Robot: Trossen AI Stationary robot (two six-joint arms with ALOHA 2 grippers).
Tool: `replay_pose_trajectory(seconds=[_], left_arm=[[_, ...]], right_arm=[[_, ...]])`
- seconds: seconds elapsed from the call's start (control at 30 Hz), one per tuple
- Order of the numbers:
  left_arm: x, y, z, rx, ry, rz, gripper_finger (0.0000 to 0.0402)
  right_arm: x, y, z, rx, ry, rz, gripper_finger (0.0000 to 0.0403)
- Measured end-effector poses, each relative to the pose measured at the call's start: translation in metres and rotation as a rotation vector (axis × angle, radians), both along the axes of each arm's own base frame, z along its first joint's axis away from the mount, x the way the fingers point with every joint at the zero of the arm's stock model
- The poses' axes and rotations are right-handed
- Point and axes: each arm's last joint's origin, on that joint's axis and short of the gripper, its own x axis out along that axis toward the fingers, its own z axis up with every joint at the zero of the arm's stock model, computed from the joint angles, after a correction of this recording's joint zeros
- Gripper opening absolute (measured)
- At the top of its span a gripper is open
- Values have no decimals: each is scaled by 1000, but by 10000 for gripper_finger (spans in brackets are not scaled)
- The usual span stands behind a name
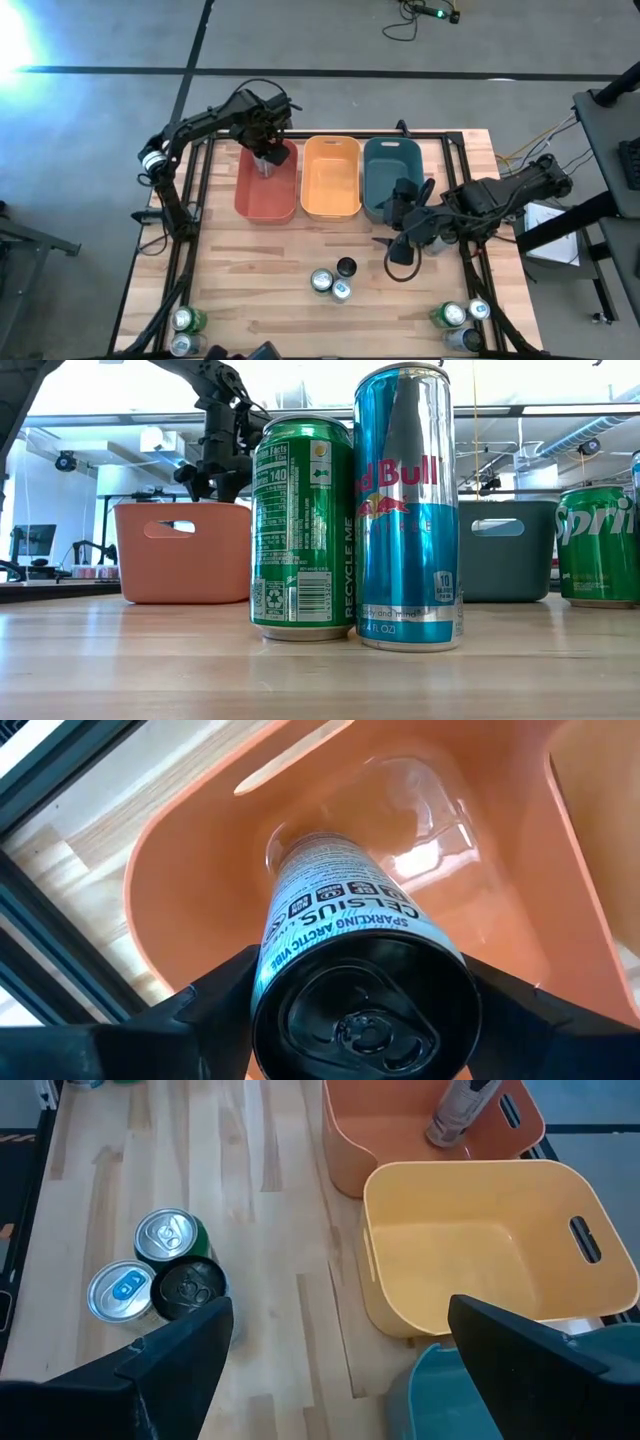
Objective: Sort soda cans
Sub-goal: Put the white-blue soda can into the orange bin
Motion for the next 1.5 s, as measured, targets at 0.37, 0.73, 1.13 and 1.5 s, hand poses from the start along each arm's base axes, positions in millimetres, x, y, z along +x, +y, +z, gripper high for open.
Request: replay_pose_trajectory(seconds=[0.37,0.73,1.13,1.5], left_arm=[[-1,0,0,-1,4,10,293],[-6,-5,22,-11,20,1,295],[-1,-38,103,26,-233,-97,295],[51,-202,143,184,-555,-678,296]], right_arm=[[0,-1,0,-7,0,2,366],[0,-3,1,-46,8,43,366],[-2,-10,0,-82,42,57,366],[-3,-13,0,-89,46,4,366]])
